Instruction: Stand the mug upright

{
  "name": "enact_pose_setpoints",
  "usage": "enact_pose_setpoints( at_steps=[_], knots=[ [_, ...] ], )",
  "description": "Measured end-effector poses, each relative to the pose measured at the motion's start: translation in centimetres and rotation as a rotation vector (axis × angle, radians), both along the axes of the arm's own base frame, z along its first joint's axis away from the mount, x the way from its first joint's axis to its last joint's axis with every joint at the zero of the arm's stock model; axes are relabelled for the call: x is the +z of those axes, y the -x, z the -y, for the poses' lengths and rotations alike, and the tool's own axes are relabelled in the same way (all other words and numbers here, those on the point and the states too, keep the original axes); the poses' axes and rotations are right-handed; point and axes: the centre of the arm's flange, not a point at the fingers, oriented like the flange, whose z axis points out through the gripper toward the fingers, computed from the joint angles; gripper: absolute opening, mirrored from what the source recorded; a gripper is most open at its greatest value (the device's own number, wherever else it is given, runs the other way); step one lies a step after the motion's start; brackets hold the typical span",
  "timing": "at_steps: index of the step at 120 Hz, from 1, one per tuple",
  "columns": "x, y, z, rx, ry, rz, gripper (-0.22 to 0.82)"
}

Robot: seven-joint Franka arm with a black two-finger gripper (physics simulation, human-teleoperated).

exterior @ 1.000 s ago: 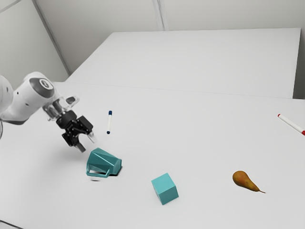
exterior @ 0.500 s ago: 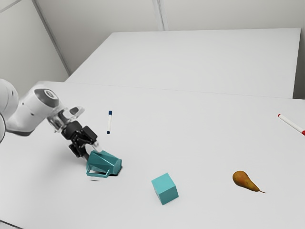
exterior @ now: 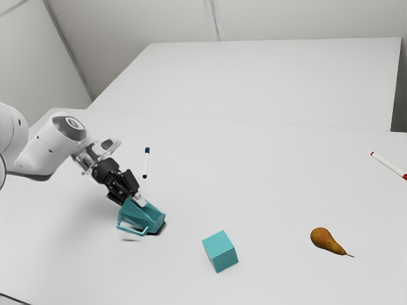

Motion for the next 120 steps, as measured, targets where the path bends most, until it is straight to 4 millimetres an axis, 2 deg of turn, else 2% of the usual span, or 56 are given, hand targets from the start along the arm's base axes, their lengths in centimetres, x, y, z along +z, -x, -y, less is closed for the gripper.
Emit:
enact_pose_setpoints(
  at_steps=[23, 56, 75, 81, 90, 104, 120],
  knots=[
    [0.7, -0.4, 1.0, -0.008, 0.001, 0.006, -0.09],
    [1.2, -1.1, 2.1, -0.015, -0.004, 0.011, -0.16],
    [3.7, -1.6, 3.3, -0.044, -0.028, 0.053, -0.17],
    [5.4, -1.9, 4.3, -0.093, -0.072, 0.091, -0.17],
    [6.9, -2.3, 6.9, -0.199, -0.168, 0.138, -0.17],
    [8.4, -3.0, 11.0, -0.387, -0.360, 0.236, -0.17],
    [9.5, -3.9, 14.7, -0.568, -0.564, 0.370, -0.18]
  ],
)
